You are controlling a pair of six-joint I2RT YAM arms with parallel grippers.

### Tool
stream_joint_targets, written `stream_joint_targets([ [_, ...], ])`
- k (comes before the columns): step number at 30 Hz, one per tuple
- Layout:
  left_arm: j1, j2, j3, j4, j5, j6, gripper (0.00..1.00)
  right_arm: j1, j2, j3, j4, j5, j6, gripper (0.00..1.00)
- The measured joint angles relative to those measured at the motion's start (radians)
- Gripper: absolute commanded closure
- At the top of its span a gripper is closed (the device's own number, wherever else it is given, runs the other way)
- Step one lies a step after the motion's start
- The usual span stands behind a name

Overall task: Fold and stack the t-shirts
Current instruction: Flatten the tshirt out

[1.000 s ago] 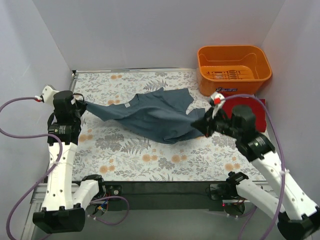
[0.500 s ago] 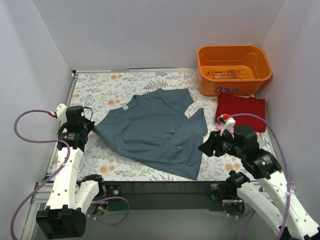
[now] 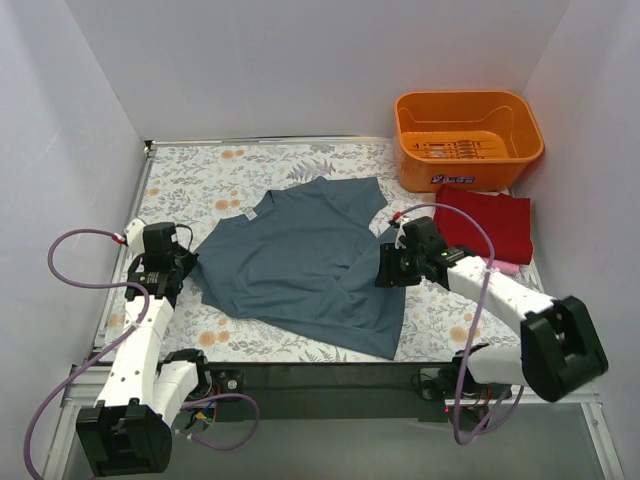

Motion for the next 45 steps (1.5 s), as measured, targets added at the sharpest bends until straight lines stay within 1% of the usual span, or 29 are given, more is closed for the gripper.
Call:
stream_joint_targets([
  [3,0.000,0.017,-0.011,0.024,0.003,-0.011,1.00,-0.001,0.137,0.004,0.082,0.013,-0.004,0.53],
  [4,0.000,0.029,-0.013,0.029,0.006,-0.015,1.00,-0.001,0.210,0.023,0.098,0.018,-0.012,0.53],
  [5,0.000,0.039,-0.013,0.033,0.008,-0.018,1.00,-0.001,0.241,0.032,0.108,0.021,-0.015,0.52],
  [9,0.001,0.098,-0.012,0.064,0.008,-0.031,1.00,-0.012,0.438,0.205,0.135,0.023,-0.051,0.51],
  [11,0.006,0.149,0.002,0.076,0.007,-0.037,1.00,-0.018,0.550,0.327,0.145,0.025,-0.077,0.50],
  [14,0.027,0.261,0.077,0.085,0.009,-0.045,1.00,-0.032,0.703,0.520,0.157,0.027,-0.108,0.48],
  [17,0.051,0.393,0.211,0.101,0.018,-0.048,1.00,-0.055,0.837,0.715,0.149,0.037,-0.138,0.46],
  [19,0.060,0.446,0.289,0.110,0.028,-0.049,1.00,-0.068,0.886,0.825,0.138,0.050,-0.166,0.45],
  [21,0.063,0.457,0.323,0.126,0.040,-0.047,1.00,-0.078,0.875,0.861,0.124,0.054,-0.187,0.45],
  [23,0.064,0.434,0.319,0.129,0.045,-0.046,1.00,-0.084,0.823,0.852,0.109,0.053,-0.204,0.45],
  [25,0.064,0.381,0.280,0.137,0.053,-0.044,1.00,-0.084,0.743,0.786,0.104,0.051,-0.217,0.44],
  [29,0.064,0.249,0.177,0.129,0.073,-0.034,1.00,-0.081,0.544,0.576,0.069,0.050,-0.237,0.46],
  [31,0.064,0.199,0.136,0.126,0.082,-0.026,1.00,-0.079,0.497,0.508,0.054,0.043,-0.240,0.49],
  [36,0.064,0.113,0.024,0.133,0.090,-0.012,1.00,-0.079,0.475,0.381,0.016,0.032,-0.249,0.54],
  [37,0.064,0.106,0.005,0.132,0.091,-0.010,1.00,-0.079,0.475,0.368,0.006,0.032,-0.249,0.59],
  [40,0.064,0.103,-0.043,0.136,0.092,-0.001,1.00,-0.079,0.482,0.361,-0.007,0.035,-0.254,0.62],
  [45,0.064,0.103,-0.082,0.142,0.092,0.008,1.00,-0.079,0.526,0.361,-0.004,0.035,-0.258,0.62],
])
